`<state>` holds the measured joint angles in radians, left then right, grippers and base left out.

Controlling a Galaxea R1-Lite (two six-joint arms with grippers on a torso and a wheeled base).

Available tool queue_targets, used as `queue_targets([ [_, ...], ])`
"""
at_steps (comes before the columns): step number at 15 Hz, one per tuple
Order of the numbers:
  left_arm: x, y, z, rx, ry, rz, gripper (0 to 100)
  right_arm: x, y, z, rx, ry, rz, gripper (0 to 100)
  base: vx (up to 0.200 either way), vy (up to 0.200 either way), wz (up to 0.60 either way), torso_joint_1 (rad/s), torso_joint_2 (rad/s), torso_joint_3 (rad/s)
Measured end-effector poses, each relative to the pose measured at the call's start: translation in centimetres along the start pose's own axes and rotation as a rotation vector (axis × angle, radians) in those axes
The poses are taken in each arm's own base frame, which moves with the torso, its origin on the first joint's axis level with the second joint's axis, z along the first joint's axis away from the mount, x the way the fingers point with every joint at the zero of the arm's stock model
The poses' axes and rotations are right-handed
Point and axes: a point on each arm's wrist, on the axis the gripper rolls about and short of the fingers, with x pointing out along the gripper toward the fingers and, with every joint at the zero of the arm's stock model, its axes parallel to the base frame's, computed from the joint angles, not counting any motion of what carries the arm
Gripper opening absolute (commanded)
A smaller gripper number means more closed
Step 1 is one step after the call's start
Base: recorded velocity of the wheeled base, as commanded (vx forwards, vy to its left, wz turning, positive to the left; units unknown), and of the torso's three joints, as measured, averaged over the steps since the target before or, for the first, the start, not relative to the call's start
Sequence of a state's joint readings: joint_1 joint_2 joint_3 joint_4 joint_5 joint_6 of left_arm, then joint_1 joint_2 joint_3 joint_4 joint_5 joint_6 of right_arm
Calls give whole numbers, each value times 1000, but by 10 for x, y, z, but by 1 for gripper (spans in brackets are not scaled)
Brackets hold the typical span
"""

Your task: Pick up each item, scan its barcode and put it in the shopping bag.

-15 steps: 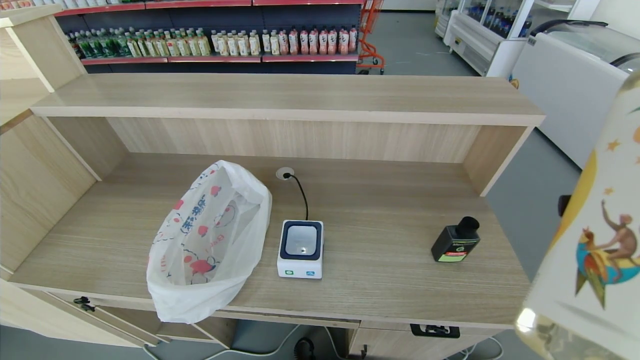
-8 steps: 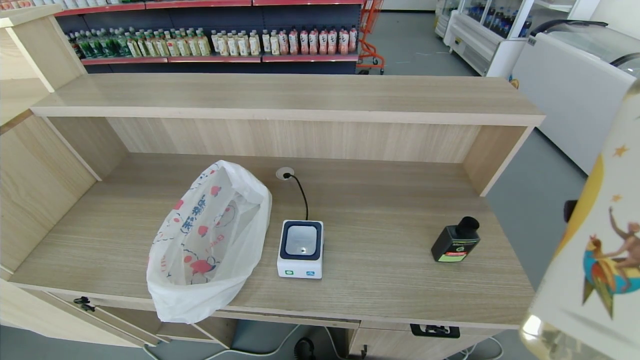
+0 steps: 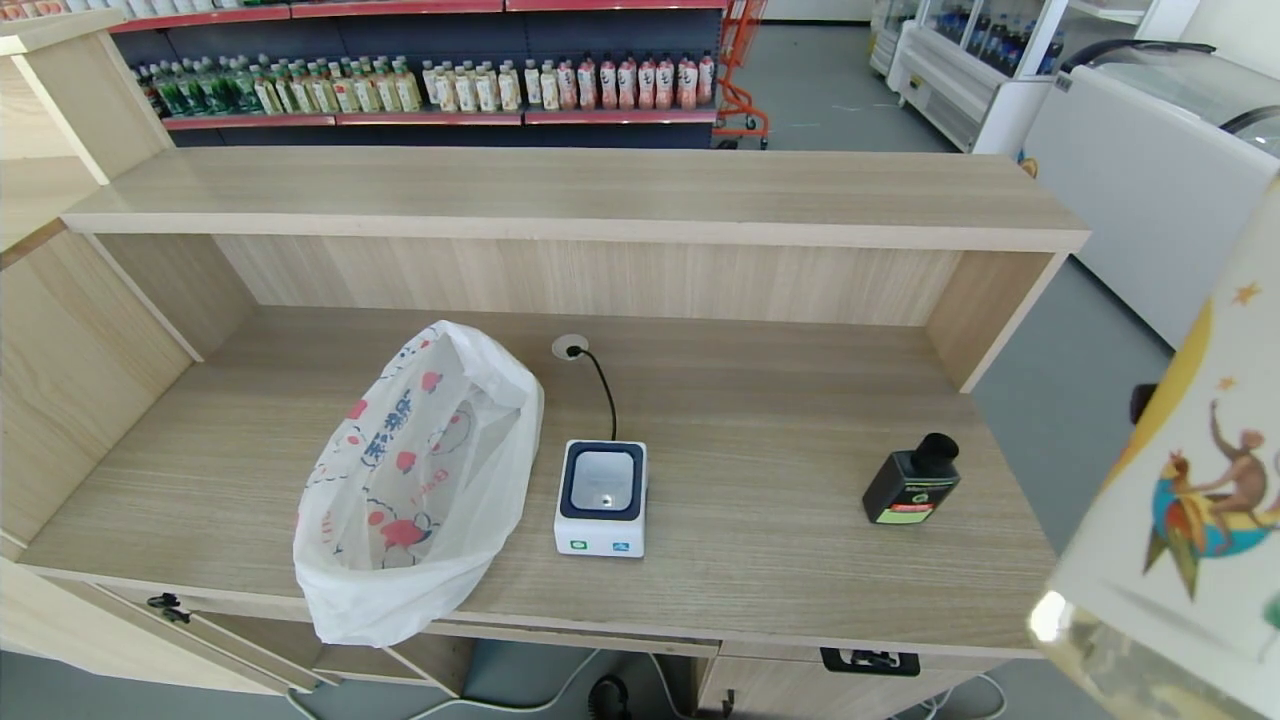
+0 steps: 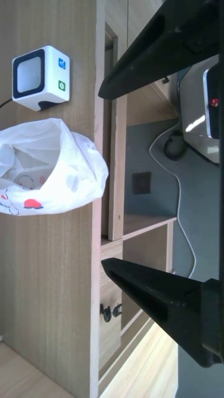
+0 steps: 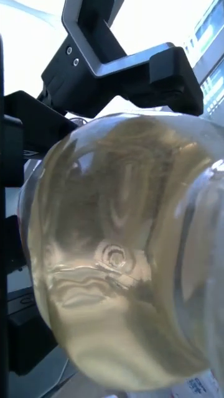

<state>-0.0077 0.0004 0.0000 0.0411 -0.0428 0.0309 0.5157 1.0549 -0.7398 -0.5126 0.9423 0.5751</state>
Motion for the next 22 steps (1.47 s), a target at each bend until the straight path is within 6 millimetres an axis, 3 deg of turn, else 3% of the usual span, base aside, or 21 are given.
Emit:
queue_targets([
  [2, 0, 0, 0, 0, 0, 0, 100, -9, -18, -2, -232, -14, -131, 0, 0, 0, 0, 0, 0, 0],
  [4, 0, 0, 0, 0, 0, 0, 100, -22, -47, -13, -464, 21, -388, 0, 0, 0, 0, 0, 0, 0],
  [7, 0, 0, 0, 0, 0, 0, 100, -39, -81, -40, -681, 209, -672, 0, 0, 0, 0, 0, 0, 0],
  [12, 0, 0, 0, 0, 0, 0, 100, -39, -95, -54, -870, 304, -793, 0, 0, 0, 0, 0, 0, 0],
  [15, 0, 0, 0, 0, 0, 0, 100, -40, -100, -66, -997, 403, -781, 0, 0, 0, 0, 0, 0, 0],
  [22, 0, 0, 0, 0, 0, 0, 100, -33, -112, -59, -1121, 470, -749, 0, 0, 0, 0, 0, 0, 0],
])
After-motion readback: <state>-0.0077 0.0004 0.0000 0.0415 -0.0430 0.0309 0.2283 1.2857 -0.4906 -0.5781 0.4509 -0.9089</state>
